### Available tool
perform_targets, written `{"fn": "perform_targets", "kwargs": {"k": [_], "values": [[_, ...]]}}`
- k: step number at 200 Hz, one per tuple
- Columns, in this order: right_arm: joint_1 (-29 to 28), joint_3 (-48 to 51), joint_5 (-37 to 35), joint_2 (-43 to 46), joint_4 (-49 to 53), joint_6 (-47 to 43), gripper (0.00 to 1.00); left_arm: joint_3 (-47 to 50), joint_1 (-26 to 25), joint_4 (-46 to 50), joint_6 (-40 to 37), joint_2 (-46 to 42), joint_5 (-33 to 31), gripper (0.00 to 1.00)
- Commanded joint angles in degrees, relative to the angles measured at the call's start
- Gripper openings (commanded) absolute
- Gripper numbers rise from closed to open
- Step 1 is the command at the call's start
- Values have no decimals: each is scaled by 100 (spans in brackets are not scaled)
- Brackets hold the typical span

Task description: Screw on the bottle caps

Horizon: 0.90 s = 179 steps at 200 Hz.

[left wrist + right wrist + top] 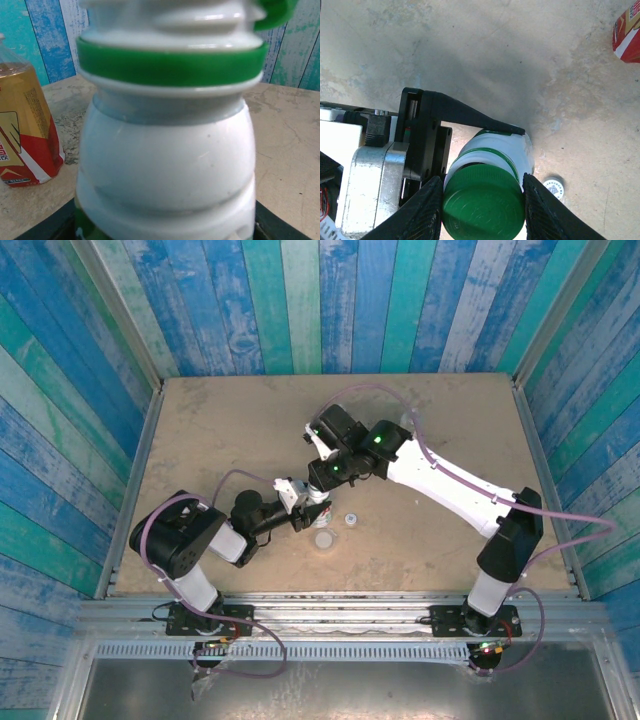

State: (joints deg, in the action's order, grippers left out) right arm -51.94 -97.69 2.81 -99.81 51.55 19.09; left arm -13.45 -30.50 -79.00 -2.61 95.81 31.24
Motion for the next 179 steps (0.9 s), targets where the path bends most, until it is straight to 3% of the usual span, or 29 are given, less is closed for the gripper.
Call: {"fn": "perform_targets", "kwargs": {"k": [1,179], "values": [[-79,-160,-8,-174,180,-70,44,-3,-61,535,-151,51,92,58],[-430,-992,-747,-858,1339,-143,43,-71,-75,735,-165,-26,61,58]]}}
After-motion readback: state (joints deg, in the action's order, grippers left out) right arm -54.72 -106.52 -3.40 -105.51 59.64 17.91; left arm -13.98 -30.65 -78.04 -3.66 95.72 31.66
